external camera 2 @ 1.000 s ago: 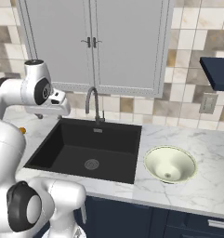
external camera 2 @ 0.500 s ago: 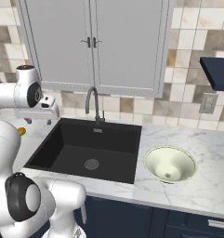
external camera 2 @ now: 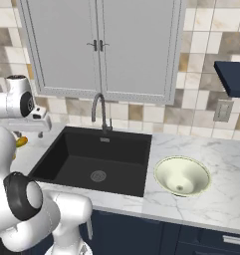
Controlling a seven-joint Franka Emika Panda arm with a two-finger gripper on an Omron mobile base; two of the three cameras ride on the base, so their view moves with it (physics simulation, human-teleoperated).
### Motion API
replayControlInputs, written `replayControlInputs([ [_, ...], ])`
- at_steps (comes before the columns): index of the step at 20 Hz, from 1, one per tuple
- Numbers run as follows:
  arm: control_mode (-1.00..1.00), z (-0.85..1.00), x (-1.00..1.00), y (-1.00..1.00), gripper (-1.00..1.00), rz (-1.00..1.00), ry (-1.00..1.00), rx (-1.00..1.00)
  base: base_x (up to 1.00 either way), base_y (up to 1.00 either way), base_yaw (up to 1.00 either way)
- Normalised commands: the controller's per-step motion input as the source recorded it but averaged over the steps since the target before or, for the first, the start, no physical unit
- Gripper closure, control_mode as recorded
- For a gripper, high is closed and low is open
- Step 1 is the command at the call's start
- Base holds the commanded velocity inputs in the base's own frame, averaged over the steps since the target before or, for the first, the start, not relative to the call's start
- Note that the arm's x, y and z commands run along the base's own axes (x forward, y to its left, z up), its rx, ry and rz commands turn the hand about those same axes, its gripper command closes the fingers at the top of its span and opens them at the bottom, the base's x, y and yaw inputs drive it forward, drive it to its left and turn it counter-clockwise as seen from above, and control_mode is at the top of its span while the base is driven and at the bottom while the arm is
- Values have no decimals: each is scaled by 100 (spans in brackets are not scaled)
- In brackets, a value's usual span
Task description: There is a mixed pile of frozen fruits and vegetables on the counter. Locate all the frozen vegetables and place the items in a bowl on the counter. Take all the frozen fruits and defrost them in a running sink.
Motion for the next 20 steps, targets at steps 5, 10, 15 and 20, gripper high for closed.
replayControlInputs([
  [5,-100,-11,-5,48,-100,9,6,-1,0,0,0],
  [10,-100,-10,-4,55,-100,9,7,-2,0,0,0],
  [15,-100,-10,-5,56,-100,8,5,-2,0,0,0],
  [20,-100,-12,-5,57,-100,8,4,-1,0,0,0],
])
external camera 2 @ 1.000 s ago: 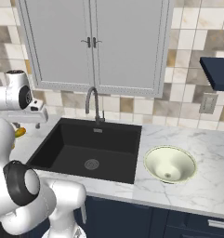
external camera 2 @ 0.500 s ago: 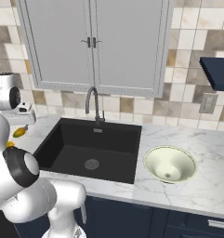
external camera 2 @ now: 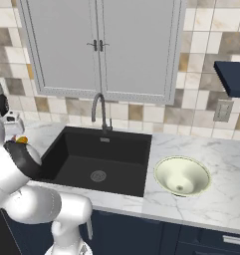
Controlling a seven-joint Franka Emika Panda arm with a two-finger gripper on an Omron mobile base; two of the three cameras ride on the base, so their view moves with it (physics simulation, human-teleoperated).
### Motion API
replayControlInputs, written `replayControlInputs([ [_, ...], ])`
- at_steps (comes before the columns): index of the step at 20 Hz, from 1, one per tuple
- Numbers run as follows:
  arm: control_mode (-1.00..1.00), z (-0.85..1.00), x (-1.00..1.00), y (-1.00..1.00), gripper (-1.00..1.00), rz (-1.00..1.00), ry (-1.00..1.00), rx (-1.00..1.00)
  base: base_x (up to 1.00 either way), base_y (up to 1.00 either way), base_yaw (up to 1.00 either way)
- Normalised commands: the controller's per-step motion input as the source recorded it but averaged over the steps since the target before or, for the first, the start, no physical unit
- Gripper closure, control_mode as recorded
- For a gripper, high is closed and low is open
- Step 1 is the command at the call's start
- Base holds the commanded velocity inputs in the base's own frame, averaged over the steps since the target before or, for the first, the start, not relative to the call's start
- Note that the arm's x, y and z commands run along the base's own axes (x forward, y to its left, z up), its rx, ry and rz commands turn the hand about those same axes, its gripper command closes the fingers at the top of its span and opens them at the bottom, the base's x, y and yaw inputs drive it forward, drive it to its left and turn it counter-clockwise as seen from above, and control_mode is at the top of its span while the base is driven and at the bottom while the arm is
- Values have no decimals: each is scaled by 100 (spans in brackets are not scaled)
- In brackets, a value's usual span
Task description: There is a mixed pile of frozen fruits and vegetables on the counter. Locate all the frozen vegetables and place the items in a bowl on the counter. Take all the frozen fruits and defrost them in a running sink.
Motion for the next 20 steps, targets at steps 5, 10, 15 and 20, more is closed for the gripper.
replayControlInputs([
  [5,-100,-14,-3,54,-100,8,4,-1,0,0,0],
  [10,-100,-21,-3,45,-100,8,1,0,0,0,0],
  [15,-100,-14,0,25,-100,4,-1,0,0,0,0],
  [20,-100,-6,4,14,-100,0,-6,0,0,0,0],
])
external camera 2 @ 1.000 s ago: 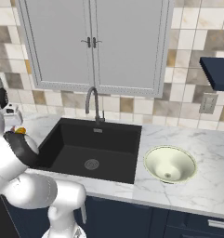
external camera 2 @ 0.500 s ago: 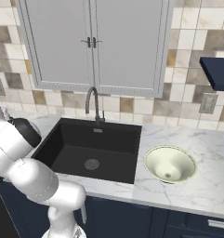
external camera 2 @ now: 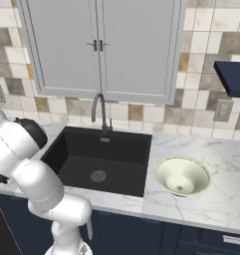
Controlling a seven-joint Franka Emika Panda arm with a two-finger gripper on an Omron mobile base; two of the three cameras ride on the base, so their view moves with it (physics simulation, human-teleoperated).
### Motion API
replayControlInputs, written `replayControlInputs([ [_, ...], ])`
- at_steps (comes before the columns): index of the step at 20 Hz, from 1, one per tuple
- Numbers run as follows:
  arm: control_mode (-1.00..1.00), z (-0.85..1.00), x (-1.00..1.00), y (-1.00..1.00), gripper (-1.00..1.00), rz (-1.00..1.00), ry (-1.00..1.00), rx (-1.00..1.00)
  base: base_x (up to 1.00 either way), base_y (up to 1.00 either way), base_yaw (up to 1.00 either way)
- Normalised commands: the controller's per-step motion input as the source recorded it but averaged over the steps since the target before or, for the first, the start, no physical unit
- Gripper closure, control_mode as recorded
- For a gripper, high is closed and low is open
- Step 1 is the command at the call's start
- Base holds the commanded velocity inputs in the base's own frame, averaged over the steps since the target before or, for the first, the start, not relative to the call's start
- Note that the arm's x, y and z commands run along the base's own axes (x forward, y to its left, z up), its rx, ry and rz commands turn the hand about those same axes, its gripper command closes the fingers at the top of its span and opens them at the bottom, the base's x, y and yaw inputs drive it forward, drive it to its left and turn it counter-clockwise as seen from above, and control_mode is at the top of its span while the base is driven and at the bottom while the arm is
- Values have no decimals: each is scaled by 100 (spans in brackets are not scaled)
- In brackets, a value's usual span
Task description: There is a mixed pile of frozen fruits and vegetables on the counter. Locate all the frozen vegetables and place the items in a bowl on the counter. Take all the frozen fruits and defrost them in a running sink.
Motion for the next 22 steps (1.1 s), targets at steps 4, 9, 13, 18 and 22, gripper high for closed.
replayControlInputs([
  [4,-100,-12,10,13,-100,0,-7,0,0,0,0],
  [9,-100,-15,12,13,-100,0,-8,0,0,0,0],
  [13,-100,-14,15,13,-100,0,-8,0,0,0,0],
  [18,-100,-11,12,13,-100,0,-6,0,0,0,0],
  [22,-100,-16,3,26,-100,0,-1,0,0,0,0],
])
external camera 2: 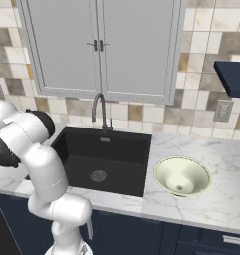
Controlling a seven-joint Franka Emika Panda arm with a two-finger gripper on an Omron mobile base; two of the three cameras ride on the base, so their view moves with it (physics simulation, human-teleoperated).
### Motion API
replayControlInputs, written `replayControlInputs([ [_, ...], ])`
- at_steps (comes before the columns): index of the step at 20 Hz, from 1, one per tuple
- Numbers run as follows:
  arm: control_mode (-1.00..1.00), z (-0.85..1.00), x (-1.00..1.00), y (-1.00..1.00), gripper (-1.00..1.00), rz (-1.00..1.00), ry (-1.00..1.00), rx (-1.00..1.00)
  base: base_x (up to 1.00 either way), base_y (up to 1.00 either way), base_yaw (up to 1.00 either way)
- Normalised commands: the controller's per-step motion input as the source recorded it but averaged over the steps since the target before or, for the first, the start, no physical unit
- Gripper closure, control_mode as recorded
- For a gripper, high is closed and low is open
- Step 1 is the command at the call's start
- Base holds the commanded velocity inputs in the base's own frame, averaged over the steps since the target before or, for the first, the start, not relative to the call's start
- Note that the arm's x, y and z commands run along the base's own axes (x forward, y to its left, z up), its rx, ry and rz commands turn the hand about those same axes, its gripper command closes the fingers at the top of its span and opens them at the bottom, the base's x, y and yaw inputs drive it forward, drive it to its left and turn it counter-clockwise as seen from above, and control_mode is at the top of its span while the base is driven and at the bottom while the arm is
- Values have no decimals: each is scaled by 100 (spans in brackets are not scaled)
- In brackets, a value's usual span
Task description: There is a mixed pile of frozen fruits and vegetables on the counter. Locate all the frozen vegetables and place the items in a bowl on the counter. Take all the frozen fruits and defrost them in a running sink.
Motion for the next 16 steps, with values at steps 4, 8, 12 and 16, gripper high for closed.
replayControlInputs([
  [4,-100,-18,0,23,-100,0,3,0,0,0,0],
  [8,-100,-16,4,12,-100,1,5,1,0,0,0],
  [12,-100,-12,5,11,-100,3,5,0,0,0,0],
  [16,-100,-5,11,2,-100,0,1,0,0,0,0],
])
